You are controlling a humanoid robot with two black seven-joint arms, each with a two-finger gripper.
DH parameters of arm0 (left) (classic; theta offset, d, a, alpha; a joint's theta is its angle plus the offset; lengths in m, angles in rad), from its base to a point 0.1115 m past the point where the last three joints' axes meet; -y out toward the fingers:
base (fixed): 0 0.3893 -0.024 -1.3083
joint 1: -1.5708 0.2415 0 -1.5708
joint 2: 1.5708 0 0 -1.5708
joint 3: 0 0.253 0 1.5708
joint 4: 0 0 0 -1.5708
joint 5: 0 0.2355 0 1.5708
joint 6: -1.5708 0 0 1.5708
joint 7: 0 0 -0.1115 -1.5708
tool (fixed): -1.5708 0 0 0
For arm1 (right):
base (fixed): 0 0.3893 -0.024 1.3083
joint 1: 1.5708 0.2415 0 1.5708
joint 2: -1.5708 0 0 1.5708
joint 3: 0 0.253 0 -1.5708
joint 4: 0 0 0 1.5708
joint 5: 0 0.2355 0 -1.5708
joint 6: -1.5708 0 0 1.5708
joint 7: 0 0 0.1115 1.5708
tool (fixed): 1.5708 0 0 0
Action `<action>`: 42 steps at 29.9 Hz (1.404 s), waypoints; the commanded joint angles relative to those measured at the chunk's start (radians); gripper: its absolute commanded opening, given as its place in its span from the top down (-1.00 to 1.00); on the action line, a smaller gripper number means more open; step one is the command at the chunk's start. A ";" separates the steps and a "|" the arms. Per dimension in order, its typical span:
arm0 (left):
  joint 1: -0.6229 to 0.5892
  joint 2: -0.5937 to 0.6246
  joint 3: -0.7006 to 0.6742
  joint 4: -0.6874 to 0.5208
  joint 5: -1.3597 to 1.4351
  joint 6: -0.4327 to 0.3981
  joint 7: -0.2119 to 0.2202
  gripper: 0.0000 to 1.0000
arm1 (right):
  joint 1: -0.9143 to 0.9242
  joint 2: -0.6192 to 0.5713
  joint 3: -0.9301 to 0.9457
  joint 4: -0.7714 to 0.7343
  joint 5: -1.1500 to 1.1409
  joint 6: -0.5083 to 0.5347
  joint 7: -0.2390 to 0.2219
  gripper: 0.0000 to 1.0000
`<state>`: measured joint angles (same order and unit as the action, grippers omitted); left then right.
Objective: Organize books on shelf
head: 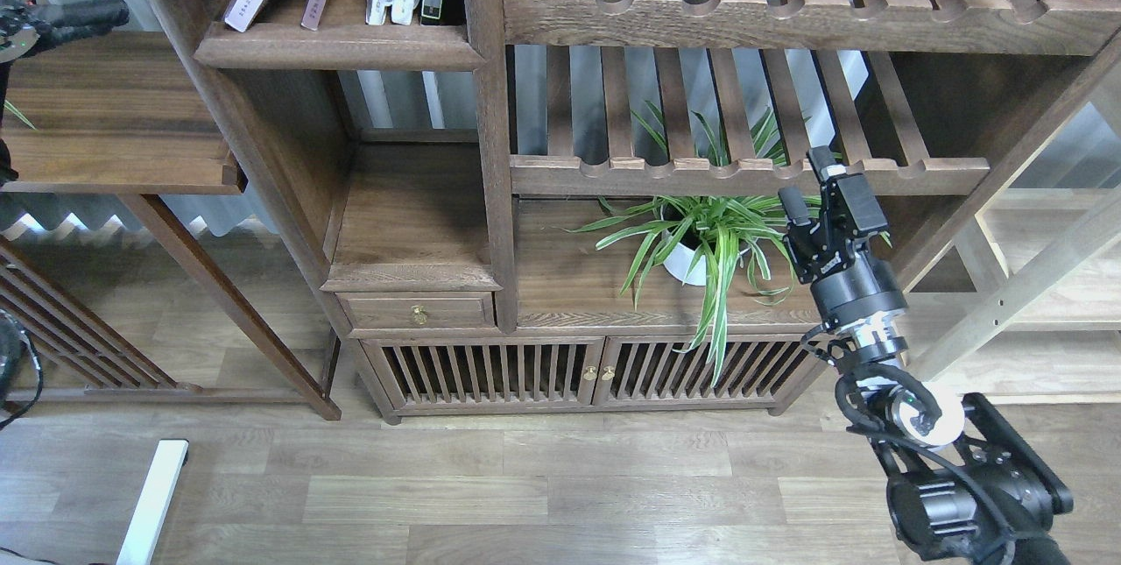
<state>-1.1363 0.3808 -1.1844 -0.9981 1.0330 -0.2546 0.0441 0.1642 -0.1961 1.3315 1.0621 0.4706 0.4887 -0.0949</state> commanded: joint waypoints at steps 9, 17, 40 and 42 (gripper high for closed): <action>-0.056 -0.003 0.104 0.088 -0.010 0.034 -0.053 1.00 | -0.002 -0.013 0.005 0.001 0.000 0.000 0.000 -0.72; -0.053 0.021 0.132 0.090 -0.010 0.026 -0.058 1.00 | -0.009 -0.014 0.009 0.003 0.000 0.000 0.000 -0.72; -0.011 0.044 0.177 0.122 -0.016 0.035 -0.113 1.00 | -0.038 -0.014 0.009 0.003 0.000 0.000 0.000 -0.73; -0.011 0.044 0.177 0.130 -0.018 0.035 -0.113 0.98 | -0.038 -0.013 0.011 0.003 0.000 0.000 0.000 -0.73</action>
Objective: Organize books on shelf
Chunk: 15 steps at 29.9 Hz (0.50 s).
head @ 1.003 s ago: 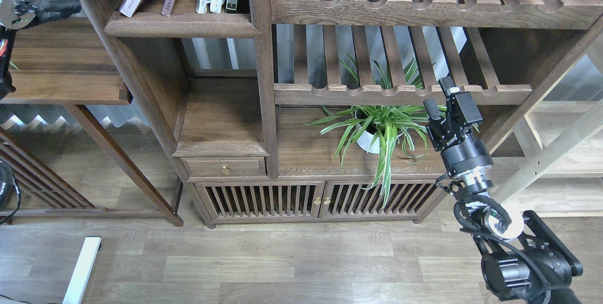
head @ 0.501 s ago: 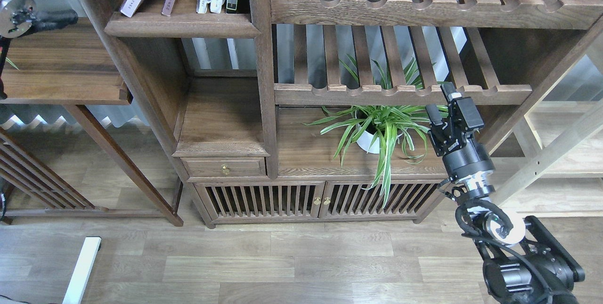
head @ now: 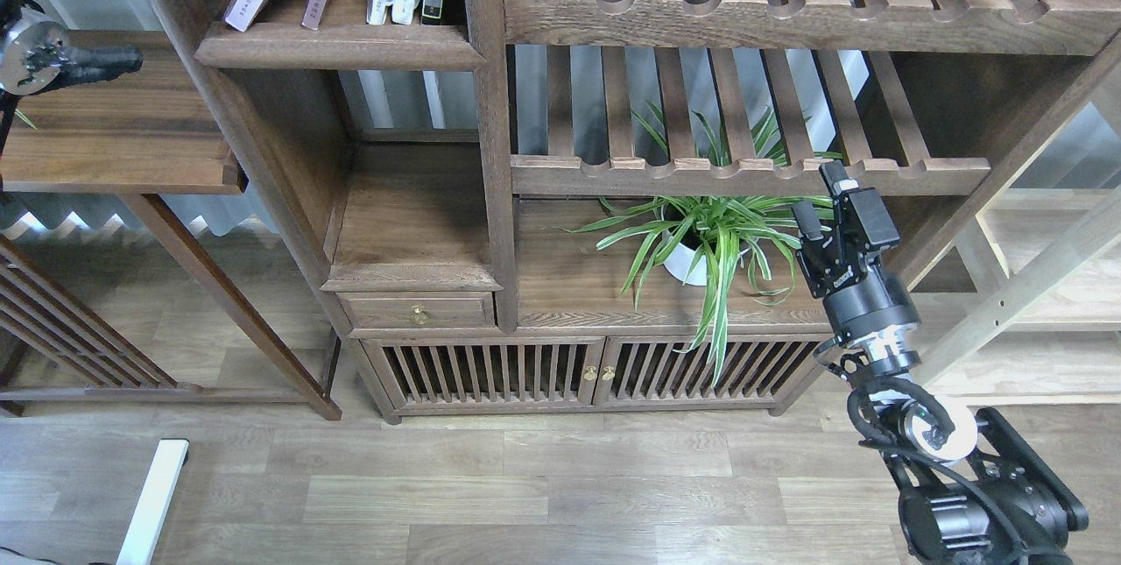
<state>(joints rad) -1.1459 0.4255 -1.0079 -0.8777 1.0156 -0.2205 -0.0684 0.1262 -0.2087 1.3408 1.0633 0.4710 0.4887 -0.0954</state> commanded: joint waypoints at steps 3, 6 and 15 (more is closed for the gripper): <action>-0.001 -0.005 0.000 0.011 0.000 0.003 0.002 0.96 | 0.000 0.000 0.001 0.001 0.000 0.000 0.000 -0.73; -0.003 -0.010 0.000 0.020 0.000 0.009 0.002 0.96 | 0.000 0.000 0.001 0.000 0.001 0.000 0.000 -0.73; -0.005 -0.013 0.005 0.029 -0.002 0.010 0.004 0.94 | 0.000 -0.001 0.006 0.000 0.006 0.000 0.000 -0.73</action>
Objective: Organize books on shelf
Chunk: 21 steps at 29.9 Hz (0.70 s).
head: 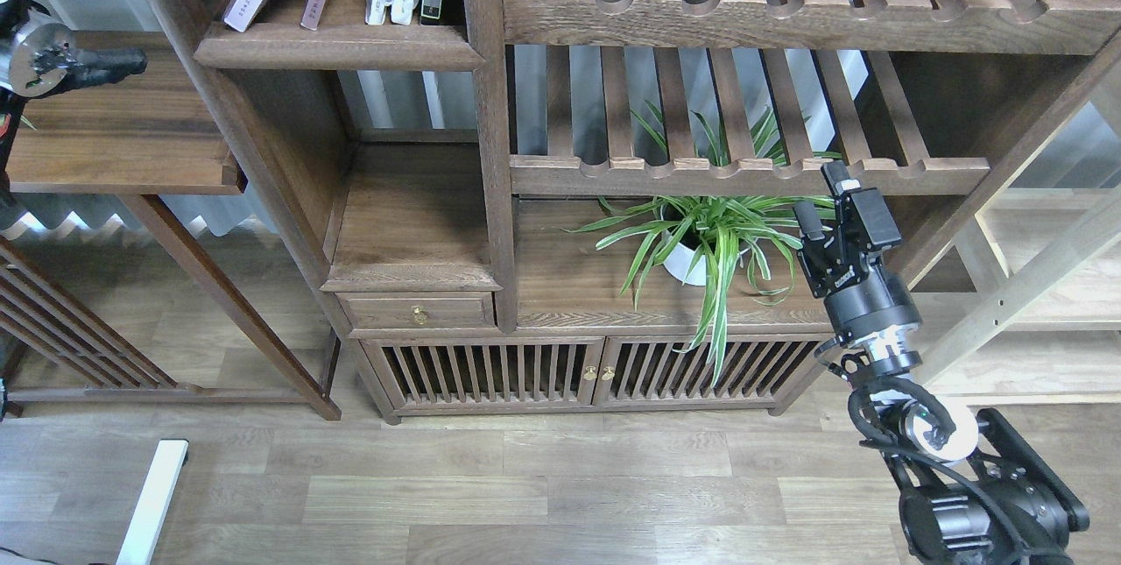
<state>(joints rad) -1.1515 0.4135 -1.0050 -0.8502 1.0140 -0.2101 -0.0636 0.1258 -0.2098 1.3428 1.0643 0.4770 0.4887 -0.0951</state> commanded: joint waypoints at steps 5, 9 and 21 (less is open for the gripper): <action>0.001 -0.002 0.006 0.005 -0.002 0.000 0.001 0.88 | 0.000 -0.002 0.016 -0.001 0.000 0.000 0.000 -0.73; 0.000 -0.004 0.006 0.005 -0.002 0.005 0.002 0.84 | 0.000 0.000 0.016 -0.001 0.000 0.000 -0.002 -0.73; -0.007 -0.024 0.009 0.003 -0.002 0.054 0.001 0.59 | 0.003 -0.003 0.013 -0.001 0.000 0.000 -0.003 -0.73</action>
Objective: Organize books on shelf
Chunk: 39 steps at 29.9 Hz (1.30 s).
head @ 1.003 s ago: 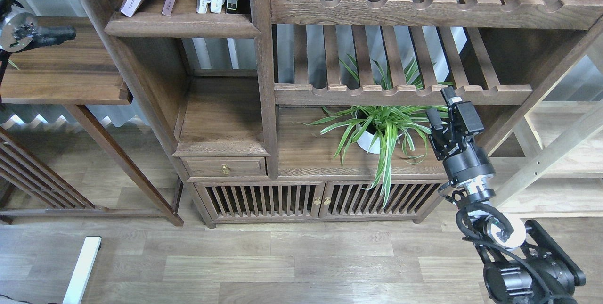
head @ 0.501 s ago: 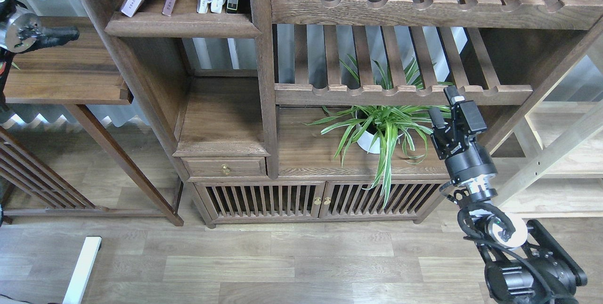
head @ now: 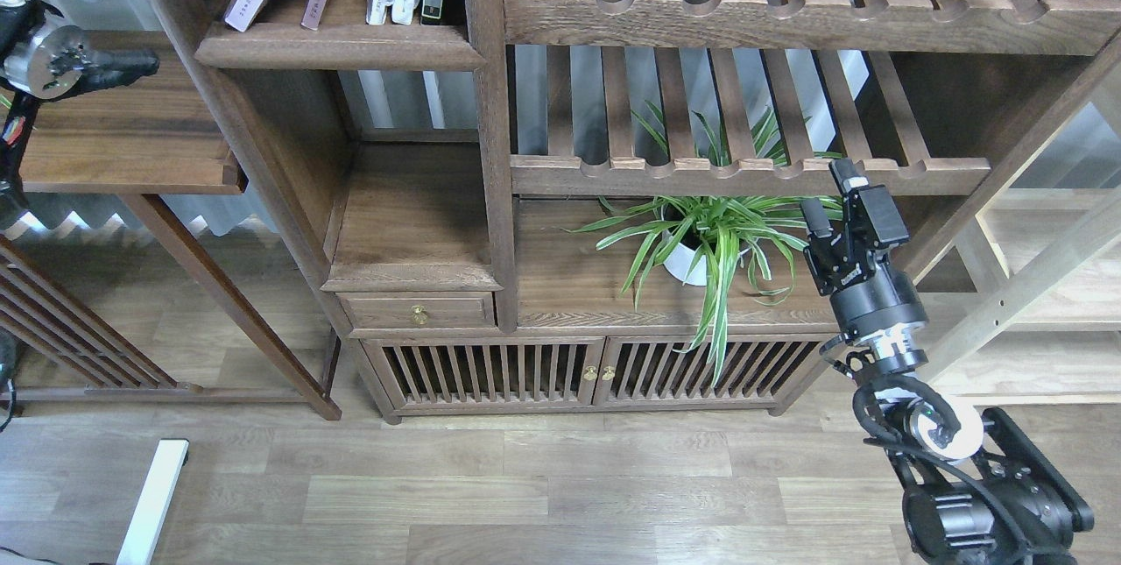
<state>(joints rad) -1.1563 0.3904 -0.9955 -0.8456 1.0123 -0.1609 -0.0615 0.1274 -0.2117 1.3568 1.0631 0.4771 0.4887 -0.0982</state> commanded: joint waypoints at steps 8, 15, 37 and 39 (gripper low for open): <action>-0.002 -0.002 0.001 -0.001 0.000 0.029 0.002 0.44 | 0.005 -0.002 -0.001 0.000 0.000 0.000 0.000 -0.73; -0.002 -0.010 0.001 -0.001 0.000 0.041 0.003 0.41 | 0.005 -0.002 -0.001 0.000 0.000 0.000 0.000 -0.73; -0.046 -0.108 -0.003 -0.027 -0.113 0.106 -0.011 0.14 | 0.008 -0.002 0.001 0.000 0.000 0.000 0.000 -0.74; -0.045 -0.108 -0.005 -0.029 -0.155 0.107 -0.024 0.01 | 0.008 -0.002 -0.002 -0.002 0.000 0.000 0.000 -0.74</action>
<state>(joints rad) -1.2058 0.2799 -0.9976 -0.8706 0.9091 -0.0546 -0.0699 0.1349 -0.2144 1.3590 1.0630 0.4771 0.4887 -0.0982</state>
